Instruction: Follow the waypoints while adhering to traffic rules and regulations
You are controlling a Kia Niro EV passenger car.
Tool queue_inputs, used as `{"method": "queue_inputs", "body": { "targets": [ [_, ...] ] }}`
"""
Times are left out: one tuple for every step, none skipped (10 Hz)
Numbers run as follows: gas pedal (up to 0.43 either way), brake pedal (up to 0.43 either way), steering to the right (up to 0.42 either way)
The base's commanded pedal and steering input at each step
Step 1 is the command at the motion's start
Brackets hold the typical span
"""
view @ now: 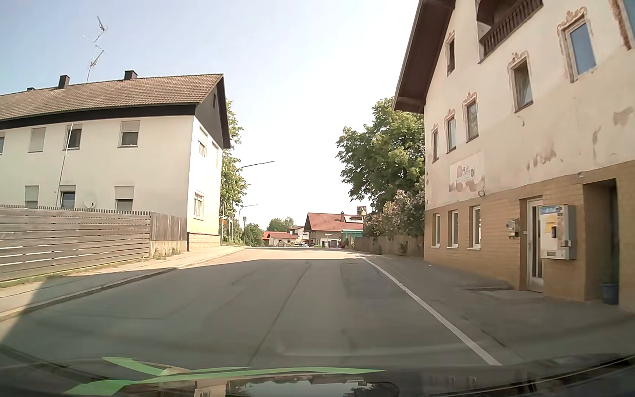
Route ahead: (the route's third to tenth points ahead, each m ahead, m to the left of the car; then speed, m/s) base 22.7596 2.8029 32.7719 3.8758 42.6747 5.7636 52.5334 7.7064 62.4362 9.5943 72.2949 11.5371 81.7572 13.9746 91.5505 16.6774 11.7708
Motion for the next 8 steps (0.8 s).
{"method": "queue_inputs", "body": {
  "targets": [
    [0.087,0.000,-0.008],
    [0.087,0.000,-0.008],
    [0.087,0.000,-0.008],
    [0.087,0.000,-0.008],
    [0.087,0.000,-0.008],
    [0.087,0.000,-0.008],
    [0.087,0.000,-0.009],
    [0.098,0.000,-0.010]
  ]
}}
